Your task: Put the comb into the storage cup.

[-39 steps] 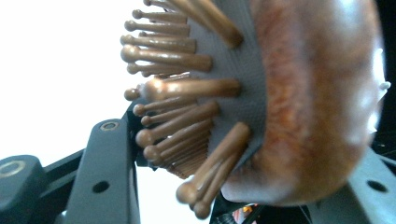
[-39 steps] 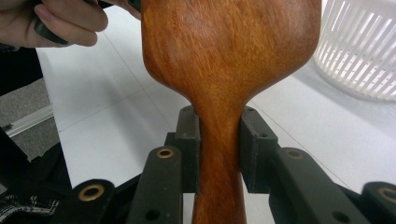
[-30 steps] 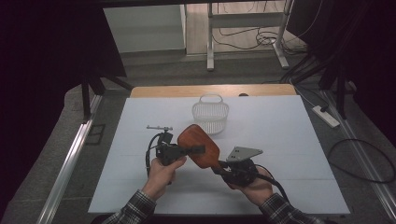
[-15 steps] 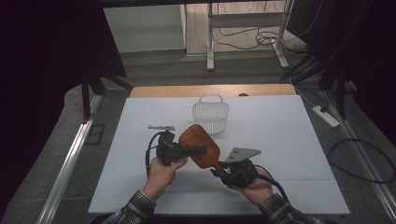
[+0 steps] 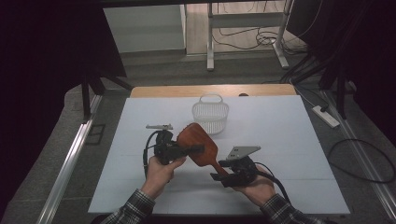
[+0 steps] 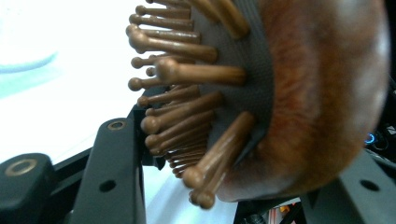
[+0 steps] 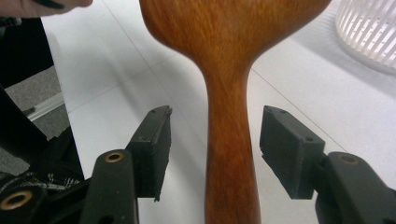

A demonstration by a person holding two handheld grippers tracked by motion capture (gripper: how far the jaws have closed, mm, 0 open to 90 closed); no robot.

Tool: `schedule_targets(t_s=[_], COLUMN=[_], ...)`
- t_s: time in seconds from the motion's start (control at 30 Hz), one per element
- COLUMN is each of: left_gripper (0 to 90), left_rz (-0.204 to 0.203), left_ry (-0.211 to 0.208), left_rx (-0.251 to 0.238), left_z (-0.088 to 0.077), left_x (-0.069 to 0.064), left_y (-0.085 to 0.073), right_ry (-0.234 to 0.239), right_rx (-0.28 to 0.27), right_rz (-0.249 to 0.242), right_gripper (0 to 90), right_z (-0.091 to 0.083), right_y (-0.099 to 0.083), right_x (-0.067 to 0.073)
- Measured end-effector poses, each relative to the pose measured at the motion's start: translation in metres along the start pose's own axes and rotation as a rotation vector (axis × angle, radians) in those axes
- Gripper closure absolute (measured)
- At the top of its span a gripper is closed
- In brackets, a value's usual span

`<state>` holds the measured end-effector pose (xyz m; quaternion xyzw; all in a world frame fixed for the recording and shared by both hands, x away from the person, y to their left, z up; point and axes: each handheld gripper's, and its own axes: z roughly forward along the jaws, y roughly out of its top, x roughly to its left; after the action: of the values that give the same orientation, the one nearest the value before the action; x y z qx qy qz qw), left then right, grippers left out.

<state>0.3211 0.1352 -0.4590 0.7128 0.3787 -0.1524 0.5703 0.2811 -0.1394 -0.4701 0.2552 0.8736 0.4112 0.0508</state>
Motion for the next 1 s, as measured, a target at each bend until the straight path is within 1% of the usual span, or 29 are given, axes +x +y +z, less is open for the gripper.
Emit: schedule_targets(t_s=[0.03, 0.13, 0.23, 0.27, 0.3, 0.37, 0.47, 0.57, 0.6, 0.63, 0.7, 0.83, 0.93, 1.0], left_gripper=[50.5, 50.4, 50.4, 50.4, 50.4, 50.4, 50.4, 50.4, 50.4, 50.4, 50.4, 50.4, 50.4, 50.4], left_rz=[0.002, 0.011, 0.018, 0.023, 0.024, 0.027, 0.033, 0.033, 0.034, 0.037, 0.042, 0.049, 0.042, 0.04], left_ry=[0.003, 0.014, 0.022, 0.03, 0.035, 0.043, 0.054, 0.064, 0.067, 0.07, 0.081, 0.105, 0.117, 0.126], left_rx=[-0.002, -0.008, -0.011, -0.013, -0.016, -0.017, -0.018, -0.024, -0.026, -0.025, -0.026, -0.025, -0.031, -0.035], left_z=[0.0, -0.002, -0.003, -0.004, -0.004, -0.005, -0.006, -0.008, -0.009, -0.009, -0.01, -0.013, -0.016, -0.018], left_x=[0.0, -0.001, -0.001, -0.001, -0.002, -0.002, -0.002, -0.003, -0.003, -0.003, -0.003, -0.002, -0.001, 0.0], left_y=[0.0, 0.0, 0.001, 0.001, 0.001, 0.002, 0.002, 0.003, 0.003, 0.003, 0.004, 0.006, 0.007, 0.007], right_ry=[0.008, 0.011, 0.004, -0.002, -0.019, -0.026, -0.036, -0.036, -0.022, -0.014, -0.012, -0.01, -0.015, -0.013], right_rx=[0.015, 0.02, 0.015, 0.013, 0.024, 0.033, 0.048, 0.074, 0.083, 0.086, 0.083, 0.097, 0.108, 0.112], right_rz=[0.008, 0.0, -0.006, -0.012, -0.029, -0.044, -0.051, -0.035, -0.019, -0.006, 0.01, 0.02, 0.019, 0.03], right_gripper=[40.5, 38.6, 36.9, 34.2, 28.3, 23.9, 21.6, 17.3, 15.1, 13.5, 10.6, 3.8, 0.5, 0.0], right_z=[0.0, -0.001, -0.002, -0.002, -0.003, -0.002, -0.002, -0.002, -0.002, -0.002, -0.003, -0.004, -0.006, -0.007], right_y=[0.0, 0.0, 0.0, 0.0, -0.001, -0.002, -0.003, -0.004, -0.004, -0.004, -0.005, -0.007, -0.008, -0.008], right_x=[0.0, -0.001, 0.0, 0.0, 0.002, 0.003, 0.004, 0.003, 0.002, 0.001, -0.001, -0.005, -0.006, -0.009])
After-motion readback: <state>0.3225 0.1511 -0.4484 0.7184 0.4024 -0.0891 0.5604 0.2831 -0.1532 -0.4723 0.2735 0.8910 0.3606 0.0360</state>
